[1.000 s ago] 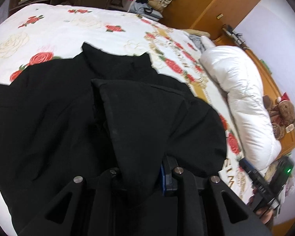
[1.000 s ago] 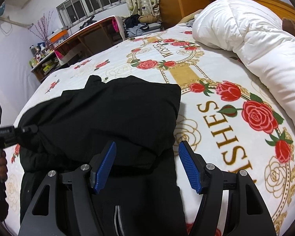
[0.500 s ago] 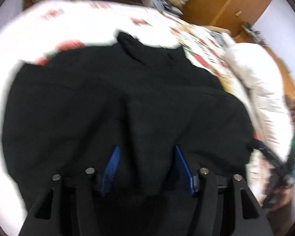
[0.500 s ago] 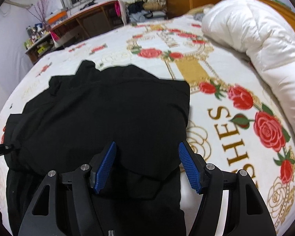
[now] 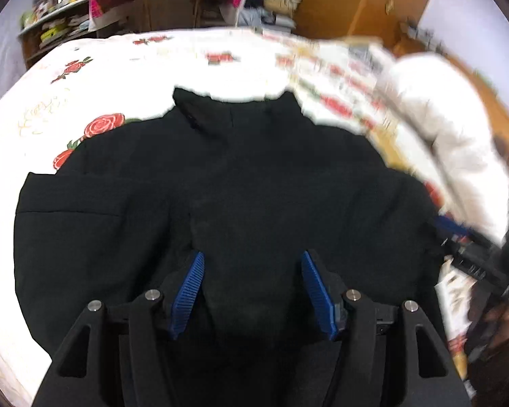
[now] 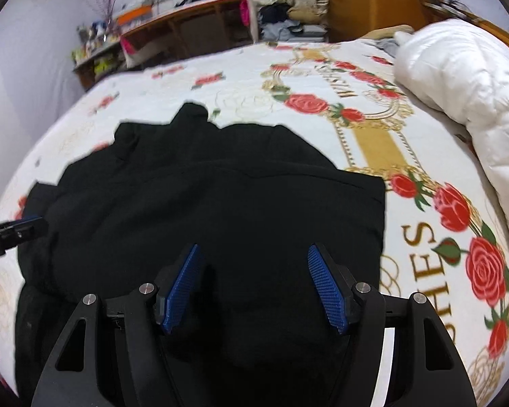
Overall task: Fold large clothes
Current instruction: 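Lower the sleeve onto the jacket body and open the left tool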
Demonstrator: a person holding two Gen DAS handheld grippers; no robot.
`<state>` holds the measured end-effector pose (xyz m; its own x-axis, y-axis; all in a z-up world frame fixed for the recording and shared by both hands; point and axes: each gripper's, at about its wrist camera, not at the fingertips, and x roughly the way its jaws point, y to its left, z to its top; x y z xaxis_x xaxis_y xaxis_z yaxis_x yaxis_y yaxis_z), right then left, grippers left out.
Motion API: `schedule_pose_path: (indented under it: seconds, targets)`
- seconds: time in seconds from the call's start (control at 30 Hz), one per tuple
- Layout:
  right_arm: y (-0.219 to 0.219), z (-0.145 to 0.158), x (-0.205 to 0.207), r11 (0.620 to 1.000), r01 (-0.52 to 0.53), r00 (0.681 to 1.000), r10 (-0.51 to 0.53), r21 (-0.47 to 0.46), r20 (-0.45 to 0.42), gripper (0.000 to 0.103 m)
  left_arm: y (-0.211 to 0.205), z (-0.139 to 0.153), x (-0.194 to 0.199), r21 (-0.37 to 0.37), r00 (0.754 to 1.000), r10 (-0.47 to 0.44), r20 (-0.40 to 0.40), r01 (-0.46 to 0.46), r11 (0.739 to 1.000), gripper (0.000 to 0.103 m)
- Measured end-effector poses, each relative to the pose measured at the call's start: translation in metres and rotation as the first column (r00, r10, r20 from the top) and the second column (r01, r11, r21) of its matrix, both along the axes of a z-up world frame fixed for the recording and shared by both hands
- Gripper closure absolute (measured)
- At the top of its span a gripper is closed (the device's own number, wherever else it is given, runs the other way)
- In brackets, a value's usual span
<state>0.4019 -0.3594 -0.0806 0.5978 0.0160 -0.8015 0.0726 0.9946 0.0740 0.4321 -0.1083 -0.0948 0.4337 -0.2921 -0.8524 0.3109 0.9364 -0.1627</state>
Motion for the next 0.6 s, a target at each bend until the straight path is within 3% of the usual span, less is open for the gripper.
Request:
schedule_pose_path:
  seconds: [0.1, 0.23, 0.33, 0.4, 0.6]
  targets:
    - [-0.001, -0.015, 0.004, 0.998, -0.017, 0.999, 0.015, -0.052, -0.036, 0.037, -0.004, -0.019, 0.000, 0.031, 1.000, -0.007, -0.027, 0.008, 1.000, 0.040]
    - [-0.004, -0.026, -0.001, 0.993, -0.038, 0.999, 0.034, -0.113, -0.037, 0.037, 0.002, -0.035, 0.001, 0.031, 0.999, 0.015, -0.041, -0.013, 0.999, 0.024]
    - [-0.007, -0.030, -0.003, 0.991, -0.037, 0.998, 0.030, -0.127, -0.057, 0.037, 0.013, -0.043, 0.007, -0.049, 0.991, 0.061, -0.121, -0.067, 0.997, 0.023]
    - [-0.008, -0.019, -0.010, 0.991, -0.028, 0.999, 0.021, -0.131, -0.050, 0.037, 0.023, -0.036, 0.003, -0.092, 0.989, 0.074, -0.131, -0.086, 0.992, 0.023]
    - [-0.010, 0.024, -0.064, 0.999, -0.037, 0.999, 0.038, -0.038, 0.023, 0.037, 0.051, 0.004, -0.048, -0.076, 0.998, 0.030, -0.053, -0.034, 0.996, 0.025]
